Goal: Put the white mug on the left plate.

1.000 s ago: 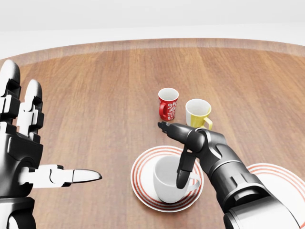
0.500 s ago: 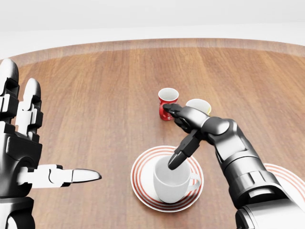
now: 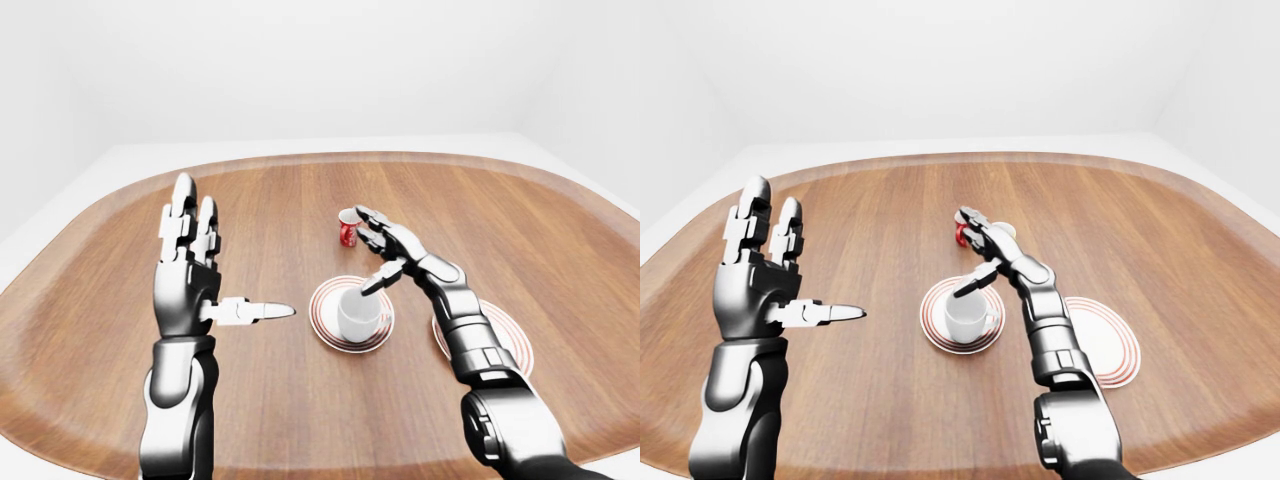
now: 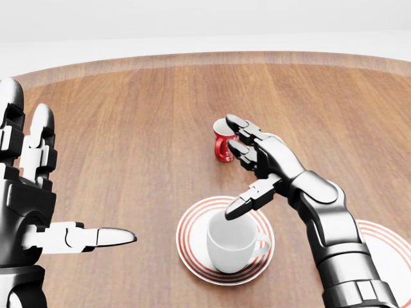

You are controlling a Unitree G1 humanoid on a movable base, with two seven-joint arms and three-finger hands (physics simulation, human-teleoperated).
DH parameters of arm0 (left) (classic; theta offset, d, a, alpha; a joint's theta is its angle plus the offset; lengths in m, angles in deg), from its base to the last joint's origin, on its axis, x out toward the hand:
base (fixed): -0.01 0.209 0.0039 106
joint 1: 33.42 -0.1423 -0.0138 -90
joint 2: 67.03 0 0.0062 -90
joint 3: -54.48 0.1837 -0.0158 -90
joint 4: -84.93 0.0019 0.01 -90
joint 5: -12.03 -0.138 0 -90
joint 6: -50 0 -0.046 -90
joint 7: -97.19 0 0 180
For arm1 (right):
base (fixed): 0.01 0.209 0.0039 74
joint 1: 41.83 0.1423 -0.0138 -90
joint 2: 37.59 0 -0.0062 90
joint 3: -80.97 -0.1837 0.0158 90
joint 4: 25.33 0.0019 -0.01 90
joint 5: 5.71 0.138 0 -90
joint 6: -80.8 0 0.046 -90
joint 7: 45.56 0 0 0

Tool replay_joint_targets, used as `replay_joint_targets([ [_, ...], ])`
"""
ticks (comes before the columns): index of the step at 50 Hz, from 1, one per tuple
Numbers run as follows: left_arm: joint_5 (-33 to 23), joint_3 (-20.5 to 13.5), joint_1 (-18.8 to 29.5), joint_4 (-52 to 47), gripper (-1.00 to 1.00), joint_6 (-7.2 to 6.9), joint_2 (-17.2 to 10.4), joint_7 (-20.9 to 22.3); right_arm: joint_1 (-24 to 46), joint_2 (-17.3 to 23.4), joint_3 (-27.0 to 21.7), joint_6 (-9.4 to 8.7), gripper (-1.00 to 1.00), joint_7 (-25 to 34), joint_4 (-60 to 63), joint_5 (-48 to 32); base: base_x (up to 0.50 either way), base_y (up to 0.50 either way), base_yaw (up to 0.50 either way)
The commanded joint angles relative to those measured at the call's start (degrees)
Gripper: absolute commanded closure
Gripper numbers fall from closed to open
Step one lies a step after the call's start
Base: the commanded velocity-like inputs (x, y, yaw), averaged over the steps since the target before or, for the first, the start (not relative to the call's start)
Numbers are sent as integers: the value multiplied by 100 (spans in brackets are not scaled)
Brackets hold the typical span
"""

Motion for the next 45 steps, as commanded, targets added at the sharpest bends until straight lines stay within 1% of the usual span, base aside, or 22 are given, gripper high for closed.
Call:
replay_joint_targets([
  [1, 23, -27, 28, -8, -100, 0, -9, -2, -452, -28, -161, 0, -100, -44, 883, 1351, 0, 0, 0],
  [7, 32, -34, 33, -32, -100, 0, -13, -9, -571, -31, -163, 0, -100, -200, 1026, 1752, 0, 0, 0],
  [14, 48, -56, 48, -32, -100, 0, -19, -13, -756, -41, -115, 0, -100, -264, 1047, 1871, 0, 0, 0],
  [18, 54, -59, 48, -48, -100, 0, -21, -15, -915, -77, -121, 0, -100, -314, 1388, 2005, 0, 0, 0],
  [23, 44, -61, 52, 7, -100, 0, -23, -13, -1029, -130, -295, 0, -100, -564, 1839, 2602, 0, 0, 0],
  [27, 38, -46, 41, -9, -100, 0, -18, -12, -1247, -161, -214, 0, -100, -683, 2264, 2839, 0, 0, 0],
  [28, 32, -40, 33, 20, -100, 0, -14, -8, -1325, -186, -140, 0, -100, -676, 2306, 2810, 0, 0, 0],
  [32, 43, -42, 47, -27, -100, 0, -17, -14, -1383, -229, -116, 0, -100, -672, 2347, 2873, 0, 0, 0],
  [34, 47, -55, 52, -24, -100, 0, -21, -17, -1422, -268, -158, 0, -100, -701, 2421, 3033, 0, 0, 0],
  [37, 45, -52, 52, 4, -100, 0, -19, -12, -1570, -311, -52, 0, -100, -676, 2496, 3009, 0, 0, 0],
  [45, 50, -57, 58, -41, -100, 0, -22, -21, -1634, -340, -57, 0, -100, -688, 2610, 3072, 0, 0, 0],
])
